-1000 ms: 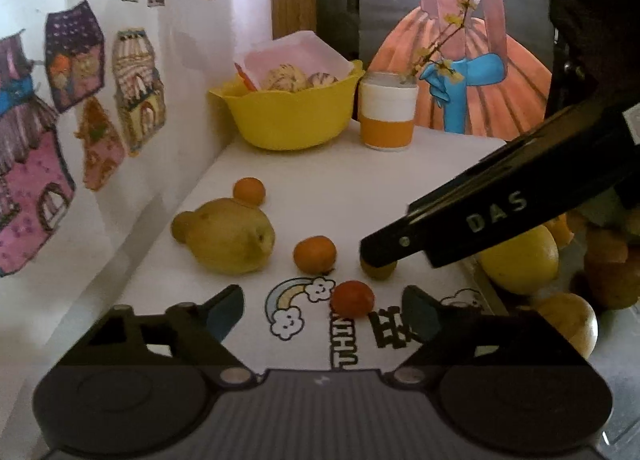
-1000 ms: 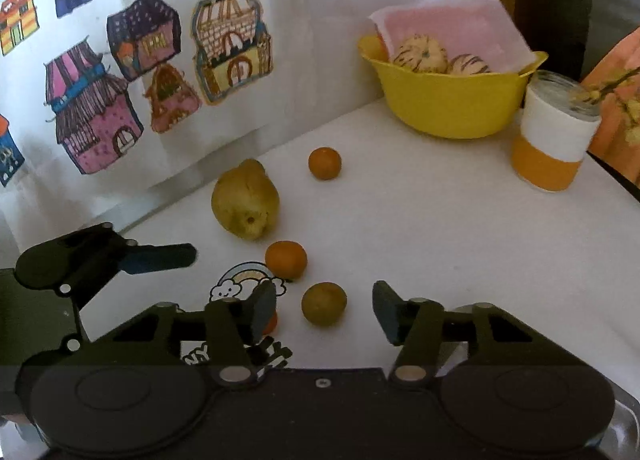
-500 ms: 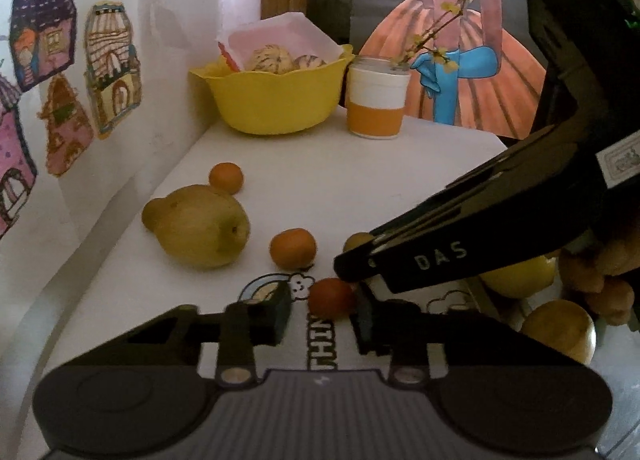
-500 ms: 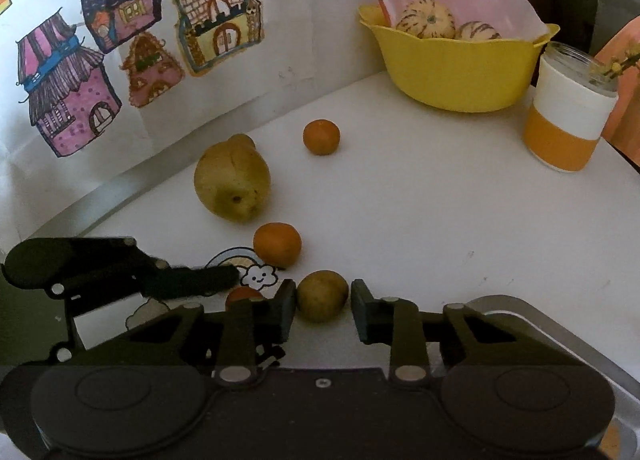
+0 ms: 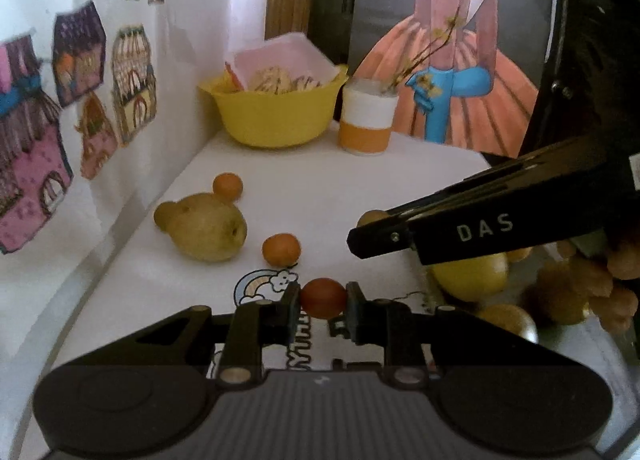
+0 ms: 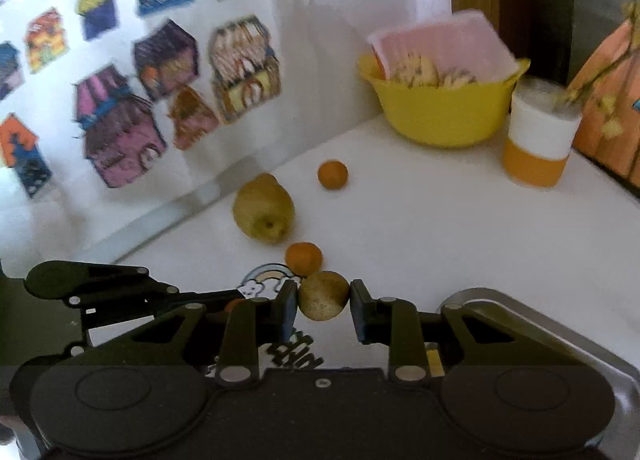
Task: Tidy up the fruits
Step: 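Carry the tomato onto the tray and open the left tool while the right tool releases the brown fruit there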
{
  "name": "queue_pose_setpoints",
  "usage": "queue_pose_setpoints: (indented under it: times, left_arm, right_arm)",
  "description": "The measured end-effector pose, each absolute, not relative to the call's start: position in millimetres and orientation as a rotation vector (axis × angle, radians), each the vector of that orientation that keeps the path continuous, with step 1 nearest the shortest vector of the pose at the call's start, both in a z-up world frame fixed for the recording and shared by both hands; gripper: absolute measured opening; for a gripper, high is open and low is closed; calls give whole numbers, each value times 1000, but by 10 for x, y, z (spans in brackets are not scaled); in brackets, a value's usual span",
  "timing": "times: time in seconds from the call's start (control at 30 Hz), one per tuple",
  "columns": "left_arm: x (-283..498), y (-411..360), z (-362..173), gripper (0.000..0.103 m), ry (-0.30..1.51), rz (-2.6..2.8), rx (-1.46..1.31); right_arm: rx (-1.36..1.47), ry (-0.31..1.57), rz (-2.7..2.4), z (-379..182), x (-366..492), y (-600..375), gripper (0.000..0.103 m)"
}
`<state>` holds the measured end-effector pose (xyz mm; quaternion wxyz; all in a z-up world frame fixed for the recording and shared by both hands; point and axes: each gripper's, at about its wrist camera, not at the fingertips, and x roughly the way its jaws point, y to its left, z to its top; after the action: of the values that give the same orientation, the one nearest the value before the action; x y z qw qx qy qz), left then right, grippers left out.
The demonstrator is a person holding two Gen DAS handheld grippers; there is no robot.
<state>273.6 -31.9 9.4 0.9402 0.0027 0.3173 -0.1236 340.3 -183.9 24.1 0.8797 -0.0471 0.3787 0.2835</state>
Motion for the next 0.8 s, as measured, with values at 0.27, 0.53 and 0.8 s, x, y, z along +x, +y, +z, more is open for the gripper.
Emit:
queue_pose_setpoints:
  times: [0.27, 0.53, 0.8]
  left_arm:
    - [2353, -447, 316, 26, 615, -280, -34]
    - [1905, -669, 378, 26, 601, -330, -100]
    - [1700, -979, 270, 26, 633, -356, -83]
  right_arm:
    - [-69, 717, 546, 569, 2890, -2163, 30]
    - [-46, 689, 453, 615, 2341, -2629, 30]
    - [9, 676, 365, 352, 1820, -2984, 30]
